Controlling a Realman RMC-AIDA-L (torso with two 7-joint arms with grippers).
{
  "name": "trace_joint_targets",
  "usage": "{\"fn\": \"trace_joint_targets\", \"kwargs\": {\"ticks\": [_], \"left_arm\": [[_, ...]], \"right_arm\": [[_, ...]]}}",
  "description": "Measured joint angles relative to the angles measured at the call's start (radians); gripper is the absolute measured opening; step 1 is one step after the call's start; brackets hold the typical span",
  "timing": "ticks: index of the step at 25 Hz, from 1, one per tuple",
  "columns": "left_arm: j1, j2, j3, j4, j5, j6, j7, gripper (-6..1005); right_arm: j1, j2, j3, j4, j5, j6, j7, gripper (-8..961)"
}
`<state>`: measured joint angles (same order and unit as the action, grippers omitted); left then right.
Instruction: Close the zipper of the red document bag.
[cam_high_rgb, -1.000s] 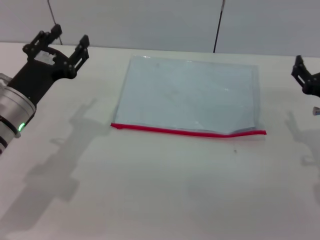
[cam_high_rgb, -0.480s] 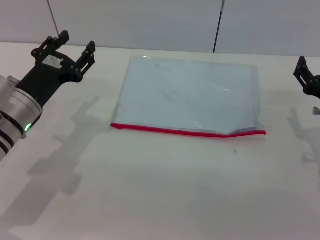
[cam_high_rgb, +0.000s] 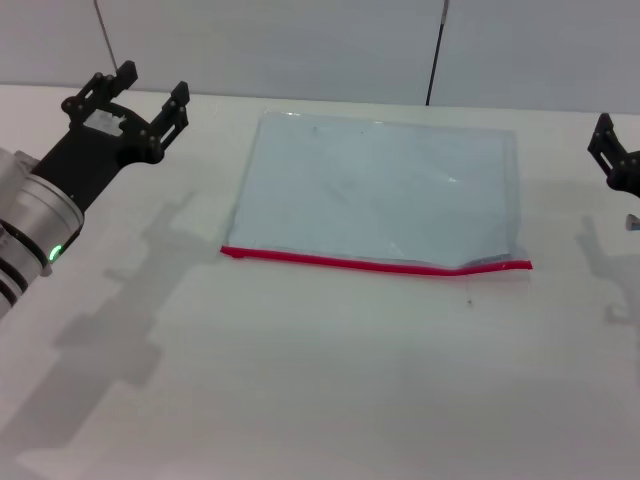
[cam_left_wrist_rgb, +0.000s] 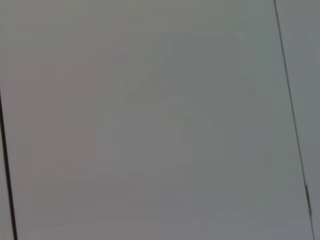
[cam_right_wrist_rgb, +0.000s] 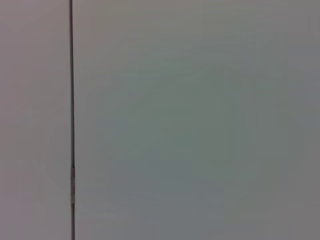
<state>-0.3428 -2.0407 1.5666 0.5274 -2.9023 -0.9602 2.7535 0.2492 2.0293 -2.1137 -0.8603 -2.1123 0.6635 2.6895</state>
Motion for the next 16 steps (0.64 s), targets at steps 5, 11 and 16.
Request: {"fn": "trace_joint_targets", "kwargs": {"ticks": [5, 11, 16], "left_arm": [[-0.002, 0.0, -0.006, -0.003, 0.0, 0.0, -0.001, 677], [-0.008, 0.001, -0.006, -0.009, 0.0, 0.0, -0.008, 677], [-0.009, 0.002, -0.005, -0.009, 0.0, 0.0, -0.009, 677]], "right_arm": [[0.003, 0.0, 0.0, 0.005, 0.0, 0.001, 0.0, 854], [0.004, 0.0, 0.0, 0.007, 0.0, 0.001, 0.001, 854], [0.005, 0.0, 0.0, 0.009, 0.0, 0.001, 0.001, 854]]}}
